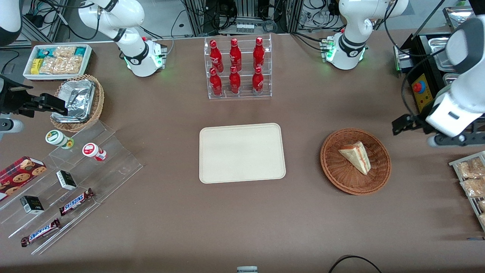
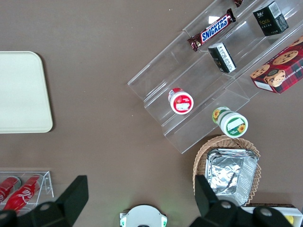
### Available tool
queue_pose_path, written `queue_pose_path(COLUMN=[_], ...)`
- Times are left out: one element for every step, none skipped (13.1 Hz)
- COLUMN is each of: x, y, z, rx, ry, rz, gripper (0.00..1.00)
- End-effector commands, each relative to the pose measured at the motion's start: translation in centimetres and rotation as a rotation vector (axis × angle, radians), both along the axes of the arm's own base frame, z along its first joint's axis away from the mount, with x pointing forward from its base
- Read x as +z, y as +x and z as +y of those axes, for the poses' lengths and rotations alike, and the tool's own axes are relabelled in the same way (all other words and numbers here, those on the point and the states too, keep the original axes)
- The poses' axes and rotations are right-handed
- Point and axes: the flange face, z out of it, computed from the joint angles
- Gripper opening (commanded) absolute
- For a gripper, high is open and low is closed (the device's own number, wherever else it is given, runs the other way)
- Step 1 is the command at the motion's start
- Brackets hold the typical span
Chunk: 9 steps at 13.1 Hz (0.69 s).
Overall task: Place sandwich from basket to tray
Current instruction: 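Move the left gripper down over the wrapped sandwich in the wicker basket, then close the left gripper on the sandwich and lift it from the basket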
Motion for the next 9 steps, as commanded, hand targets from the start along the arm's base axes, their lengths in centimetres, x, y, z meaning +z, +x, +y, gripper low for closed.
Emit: queue_pose_path(x=[-3.9, -6.4, -8.6, -10.4, -11.8, -13.4, -15.0, -16.5, -17.7], y=[-0.7, -1.0, -1.7, -2.1, -2.3, -2.5, -2.7, -2.7, -2.6], z=[-0.9, -0.8, -0.7, -0.7, -0.8, -0.8, -1.3, -1.8, -2.0], rx=[0.055, 0.059, 0.064, 0.074, 0.115, 0.151, 0.195, 0.244, 0.29], ry=[0.001, 0.002, -0.001, -0.003, -0.005, -0.008, -0.012, -0.012, -0.009], rz=[-0.035, -0.038, -0.052, -0.063, -0.075, -0.089, -0.099, -0.087, -0.073], gripper=[1.0, 1.0, 1.0, 1.0, 1.0, 1.0, 1.0, 1.0, 1.0])
